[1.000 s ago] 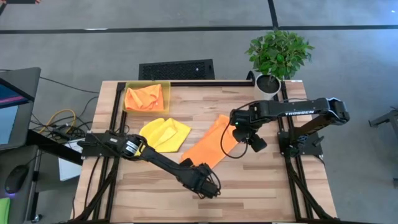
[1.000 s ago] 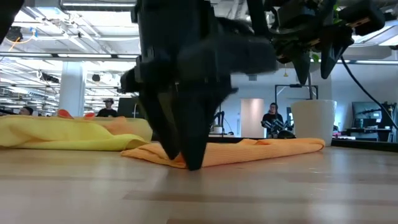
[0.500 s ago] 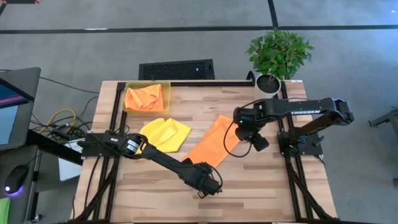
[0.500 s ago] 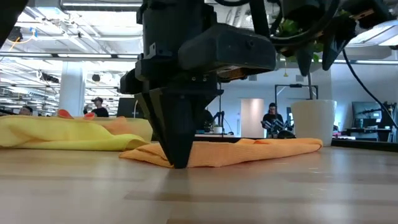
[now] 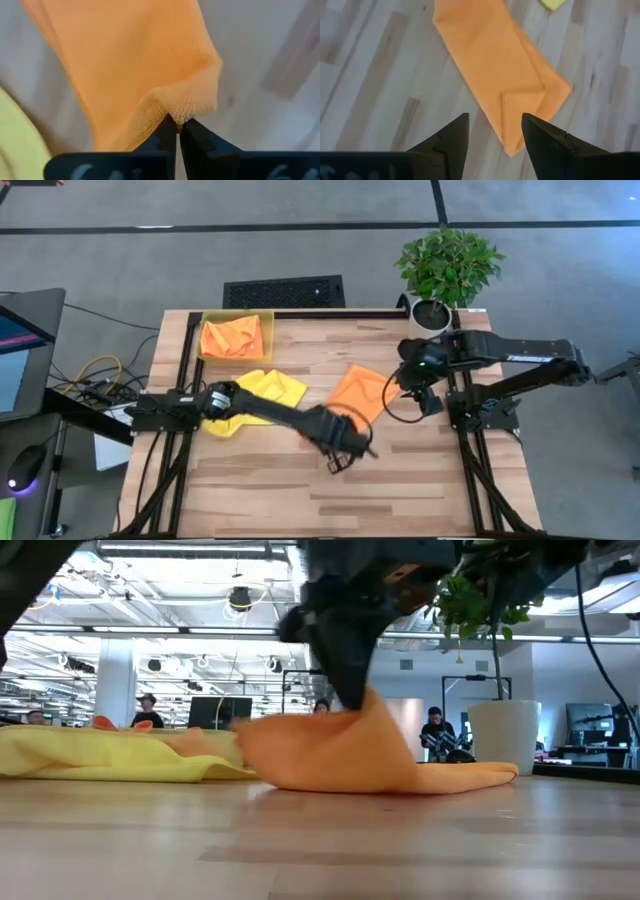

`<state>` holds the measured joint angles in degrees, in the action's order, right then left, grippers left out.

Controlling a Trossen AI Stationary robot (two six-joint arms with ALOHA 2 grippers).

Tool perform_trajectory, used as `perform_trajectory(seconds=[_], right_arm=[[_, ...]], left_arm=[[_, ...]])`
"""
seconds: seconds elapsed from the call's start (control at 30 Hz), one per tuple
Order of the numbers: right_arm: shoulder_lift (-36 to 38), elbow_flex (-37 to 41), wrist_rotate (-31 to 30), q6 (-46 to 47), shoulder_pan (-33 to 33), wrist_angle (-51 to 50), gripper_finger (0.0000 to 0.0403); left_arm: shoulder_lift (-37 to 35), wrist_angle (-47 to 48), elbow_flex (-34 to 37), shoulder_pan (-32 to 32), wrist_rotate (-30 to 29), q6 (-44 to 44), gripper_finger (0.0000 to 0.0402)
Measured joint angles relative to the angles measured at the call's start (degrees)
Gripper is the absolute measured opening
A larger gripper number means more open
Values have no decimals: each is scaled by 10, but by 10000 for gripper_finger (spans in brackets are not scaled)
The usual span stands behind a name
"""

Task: Fold microfiber towels
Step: Fold the orange microfiber cloth

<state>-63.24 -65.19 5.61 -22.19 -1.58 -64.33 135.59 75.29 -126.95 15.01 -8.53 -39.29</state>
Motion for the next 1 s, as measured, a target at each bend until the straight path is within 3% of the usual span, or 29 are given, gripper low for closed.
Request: perform_trajectory(seconds=[0.23, 0.53, 1.0], right_arm=[[41, 0, -1, 13, 0, 1, 205], [57, 0, -1, 38, 0, 1, 205], [56, 0, -1, 43, 0, 1, 205]], left_arm=[[3, -64, -2, -92, 6, 140, 0], [6, -201, -3, -188, 28, 252, 0], [17, -328, -3, -228, 35, 327, 0]])
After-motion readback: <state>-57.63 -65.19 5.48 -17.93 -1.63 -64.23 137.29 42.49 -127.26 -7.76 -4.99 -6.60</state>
